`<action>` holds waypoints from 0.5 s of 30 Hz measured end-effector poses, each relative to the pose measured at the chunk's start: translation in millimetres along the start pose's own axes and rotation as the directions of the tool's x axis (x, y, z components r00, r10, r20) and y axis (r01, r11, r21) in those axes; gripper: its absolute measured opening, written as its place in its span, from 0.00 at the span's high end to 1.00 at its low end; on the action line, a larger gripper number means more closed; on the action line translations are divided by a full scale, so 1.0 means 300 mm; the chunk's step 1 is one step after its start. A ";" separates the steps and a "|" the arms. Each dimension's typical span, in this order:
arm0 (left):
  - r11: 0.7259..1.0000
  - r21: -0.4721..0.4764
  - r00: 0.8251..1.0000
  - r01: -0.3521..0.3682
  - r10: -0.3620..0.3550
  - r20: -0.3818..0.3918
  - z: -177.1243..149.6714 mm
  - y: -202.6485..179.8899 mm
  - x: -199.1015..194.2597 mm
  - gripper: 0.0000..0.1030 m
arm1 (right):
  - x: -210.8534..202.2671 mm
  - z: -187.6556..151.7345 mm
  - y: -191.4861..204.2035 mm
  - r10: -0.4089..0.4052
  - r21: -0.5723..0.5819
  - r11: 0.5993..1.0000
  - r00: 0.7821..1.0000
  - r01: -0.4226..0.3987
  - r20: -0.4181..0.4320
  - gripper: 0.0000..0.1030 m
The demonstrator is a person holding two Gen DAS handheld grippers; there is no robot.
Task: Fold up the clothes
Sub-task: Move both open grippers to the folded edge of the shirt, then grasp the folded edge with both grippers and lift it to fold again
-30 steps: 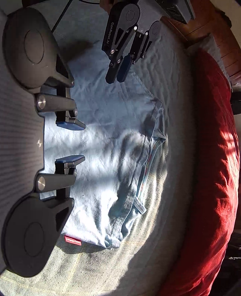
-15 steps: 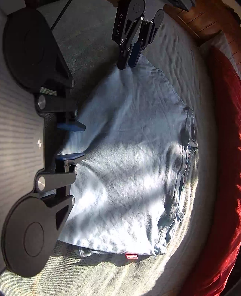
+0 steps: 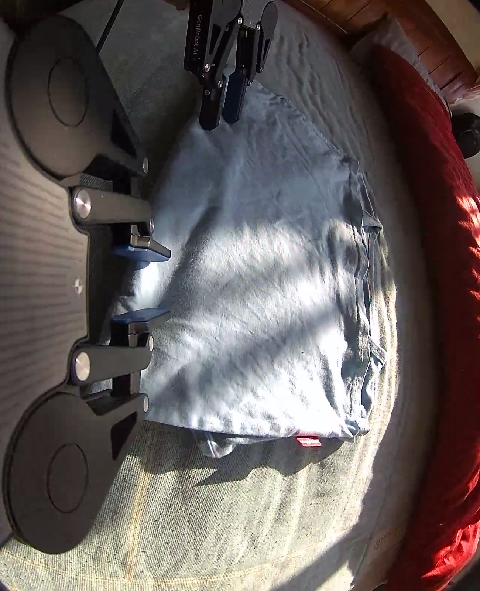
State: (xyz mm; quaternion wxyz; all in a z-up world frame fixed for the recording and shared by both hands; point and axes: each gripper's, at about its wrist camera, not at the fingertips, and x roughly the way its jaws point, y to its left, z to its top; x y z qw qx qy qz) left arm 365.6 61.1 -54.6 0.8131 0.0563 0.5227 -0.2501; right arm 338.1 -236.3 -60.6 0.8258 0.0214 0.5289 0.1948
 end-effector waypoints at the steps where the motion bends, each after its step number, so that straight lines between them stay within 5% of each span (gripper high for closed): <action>1: 1.000 -0.008 1.000 -0.008 0.008 -0.006 -0.009 0.011 -0.013 0.66 | -0.012 -0.018 -0.027 -0.006 0.019 1.000 1.000 0.006 -0.009 0.65; 8: 0.996 -0.061 0.998 -0.066 0.067 0.019 0.013 0.041 -0.084 0.65 | -0.076 -0.011 -0.045 -0.009 0.045 0.999 0.999 0.008 0.036 0.59; 11: 0.992 -0.093 0.996 -0.089 0.086 -0.031 0.008 0.059 -0.039 0.65 | -0.059 0.004 -0.028 -0.010 0.027 1.000 0.999 0.009 0.039 0.59; 15: 0.990 0.066 0.991 -0.125 0.128 -0.035 -0.024 0.013 -0.064 0.64 | -0.068 -0.007 0.040 -0.070 -0.187 0.980 0.997 0.073 0.022 0.58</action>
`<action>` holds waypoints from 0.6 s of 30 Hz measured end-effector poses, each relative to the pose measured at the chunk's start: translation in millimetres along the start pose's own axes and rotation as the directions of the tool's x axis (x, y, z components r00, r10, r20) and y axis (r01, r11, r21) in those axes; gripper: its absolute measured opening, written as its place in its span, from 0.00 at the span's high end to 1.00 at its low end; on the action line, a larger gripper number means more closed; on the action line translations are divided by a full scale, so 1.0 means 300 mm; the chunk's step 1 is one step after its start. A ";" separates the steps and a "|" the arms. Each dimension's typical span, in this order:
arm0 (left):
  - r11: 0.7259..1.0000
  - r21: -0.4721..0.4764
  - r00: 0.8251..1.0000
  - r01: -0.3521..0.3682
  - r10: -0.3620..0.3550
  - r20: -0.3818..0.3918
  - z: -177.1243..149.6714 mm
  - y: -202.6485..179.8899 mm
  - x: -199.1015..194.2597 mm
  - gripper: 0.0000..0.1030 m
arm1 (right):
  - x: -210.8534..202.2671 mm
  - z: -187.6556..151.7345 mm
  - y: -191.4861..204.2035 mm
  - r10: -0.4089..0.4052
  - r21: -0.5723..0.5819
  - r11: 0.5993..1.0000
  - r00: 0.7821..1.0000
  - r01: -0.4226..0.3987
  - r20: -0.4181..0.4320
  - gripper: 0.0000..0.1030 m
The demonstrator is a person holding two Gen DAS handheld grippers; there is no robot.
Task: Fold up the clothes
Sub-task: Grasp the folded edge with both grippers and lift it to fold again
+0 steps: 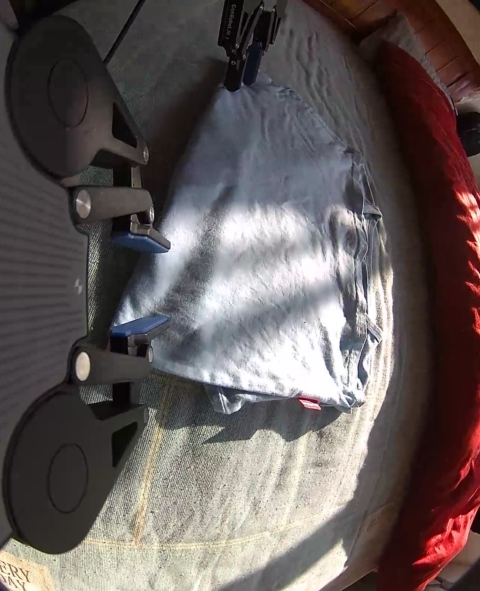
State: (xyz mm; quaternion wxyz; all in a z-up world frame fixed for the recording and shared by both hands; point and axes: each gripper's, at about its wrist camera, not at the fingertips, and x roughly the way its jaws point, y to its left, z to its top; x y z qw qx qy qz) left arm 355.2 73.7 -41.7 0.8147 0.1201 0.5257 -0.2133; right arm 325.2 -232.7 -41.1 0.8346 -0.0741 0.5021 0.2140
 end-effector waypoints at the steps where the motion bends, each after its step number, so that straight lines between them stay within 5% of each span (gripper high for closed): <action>1: 0.997 0.078 1.000 -0.021 0.020 0.011 -0.006 -0.026 -0.018 0.62 | -0.007 0.001 0.025 -0.020 -0.085 0.996 1.000 0.021 0.002 0.52; 3: 0.948 0.302 0.994 -0.101 0.087 0.061 -0.030 -0.105 -0.042 0.49 | -0.012 -0.001 0.084 -0.065 -0.264 0.962 0.998 0.065 0.012 0.44; 4: 0.891 0.428 0.988 -0.152 0.121 0.100 -0.049 -0.152 -0.048 0.45 | -0.009 -0.004 0.118 -0.089 -0.356 0.930 0.996 0.090 0.021 0.42; 6: 0.753 0.612 0.970 -0.242 0.163 0.183 -0.101 -0.222 -0.027 0.33 | 0.017 -0.013 0.187 -0.121 -0.511 0.851 0.992 0.122 0.036 0.42; 8: 0.578 0.749 0.945 -0.325 0.183 0.270 -0.156 -0.286 0.000 0.33 | 0.053 -0.038 0.252 -0.144 -0.636 0.756 0.987 0.155 0.070 0.42; 9: 0.526 0.781 0.942 -0.336 0.182 0.282 -0.172 -0.301 0.016 0.33 | 0.069 -0.050 0.272 -0.153 -0.677 0.717 0.985 0.167 0.080 0.42; 12: 0.471 0.809 0.936 -0.353 0.174 0.307 -0.190 -0.300 0.052 0.31 | 0.112 -0.083 0.311 -0.185 -0.768 0.607 0.977 0.202 0.110 0.42; 18: 0.470 0.783 0.913 -0.407 0.233 0.335 -0.175 -0.219 0.074 0.31 | 0.120 -0.078 0.247 -0.261 -0.731 0.628 0.957 0.266 0.124 0.35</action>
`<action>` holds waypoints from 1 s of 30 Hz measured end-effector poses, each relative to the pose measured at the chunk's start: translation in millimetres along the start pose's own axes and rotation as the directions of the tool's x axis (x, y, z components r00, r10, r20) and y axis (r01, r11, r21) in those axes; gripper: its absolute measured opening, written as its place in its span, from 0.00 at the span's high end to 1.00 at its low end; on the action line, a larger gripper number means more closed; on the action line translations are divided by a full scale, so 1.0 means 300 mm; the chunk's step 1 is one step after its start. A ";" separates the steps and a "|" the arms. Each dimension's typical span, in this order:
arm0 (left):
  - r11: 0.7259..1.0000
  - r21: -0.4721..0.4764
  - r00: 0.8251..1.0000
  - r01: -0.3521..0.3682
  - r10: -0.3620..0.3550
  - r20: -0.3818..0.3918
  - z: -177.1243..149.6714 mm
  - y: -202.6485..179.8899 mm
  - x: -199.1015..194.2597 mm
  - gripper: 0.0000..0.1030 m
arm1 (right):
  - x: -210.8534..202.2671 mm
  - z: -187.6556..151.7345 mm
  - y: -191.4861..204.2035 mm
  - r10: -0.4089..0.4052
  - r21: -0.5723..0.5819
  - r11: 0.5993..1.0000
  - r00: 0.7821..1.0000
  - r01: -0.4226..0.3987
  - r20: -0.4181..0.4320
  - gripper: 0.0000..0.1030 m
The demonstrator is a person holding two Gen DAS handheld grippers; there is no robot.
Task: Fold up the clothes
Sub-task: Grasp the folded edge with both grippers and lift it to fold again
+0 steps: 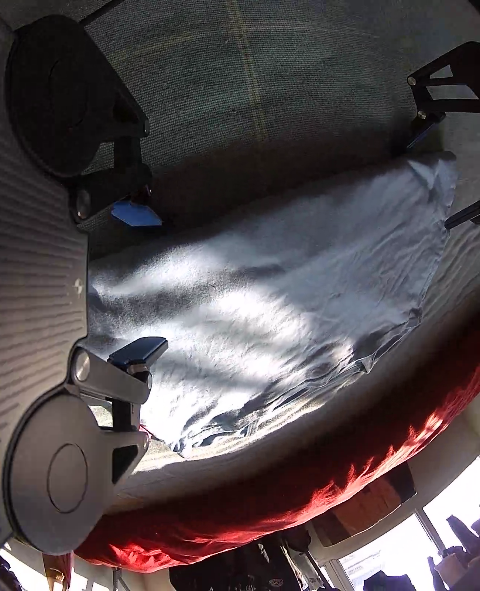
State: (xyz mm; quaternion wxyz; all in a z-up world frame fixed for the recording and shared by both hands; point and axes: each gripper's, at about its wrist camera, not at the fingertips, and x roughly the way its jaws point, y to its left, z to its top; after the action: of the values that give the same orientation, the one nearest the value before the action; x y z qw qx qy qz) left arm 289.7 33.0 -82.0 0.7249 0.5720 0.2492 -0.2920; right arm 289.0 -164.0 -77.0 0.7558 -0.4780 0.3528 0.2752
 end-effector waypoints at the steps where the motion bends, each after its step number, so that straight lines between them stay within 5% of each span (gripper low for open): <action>1: 1.000 0.001 1.000 -0.011 0.011 -0.002 -0.011 0.005 0.005 0.31 | 0.005 -0.006 -0.006 -0.015 0.004 1.000 1.000 0.015 -0.010 0.34; 11: 0.992 0.089 0.995 -0.093 0.090 0.033 0.054 -0.016 0.067 0.29 | 0.050 0.047 0.011 -0.105 -0.061 0.993 0.994 0.106 0.010 0.33; 17: 0.981 0.148 0.992 -0.128 0.126 0.023 -0.037 -0.023 0.050 0.29 | 0.034 -0.028 -0.008 -0.117 -0.067 0.991 0.993 0.117 -0.009 0.32; 23: 0.964 0.209 0.986 -0.166 0.156 0.061 -0.002 -0.039 0.080 0.29 | 0.051 0.006 0.011 -0.138 -0.121 0.983 0.990 0.141 0.032 0.35; 25: 0.962 0.223 0.987 -0.158 0.144 0.076 0.008 -0.040 0.086 0.41 | 0.048 0.014 0.008 -0.113 -0.126 0.985 0.993 0.117 0.039 0.52; 27: 0.969 0.220 0.992 -0.115 0.102 0.068 0.009 -0.035 0.082 0.85 | 0.046 0.022 0.004 -0.089 -0.131 0.987 0.995 0.094 0.046 0.70; 30: 0.980 0.189 0.997 -0.067 0.059 0.051 0.006 -0.022 0.062 0.92 | 0.028 0.016 0.005 -0.047 -0.144 0.988 0.998 0.052 0.039 0.79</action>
State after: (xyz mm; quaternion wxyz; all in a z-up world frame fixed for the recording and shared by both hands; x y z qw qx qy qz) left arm 298.2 27.4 -98.9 0.6810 0.6397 0.1856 -0.3042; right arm 294.1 -158.4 -83.2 0.7319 -0.5353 0.3063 0.2897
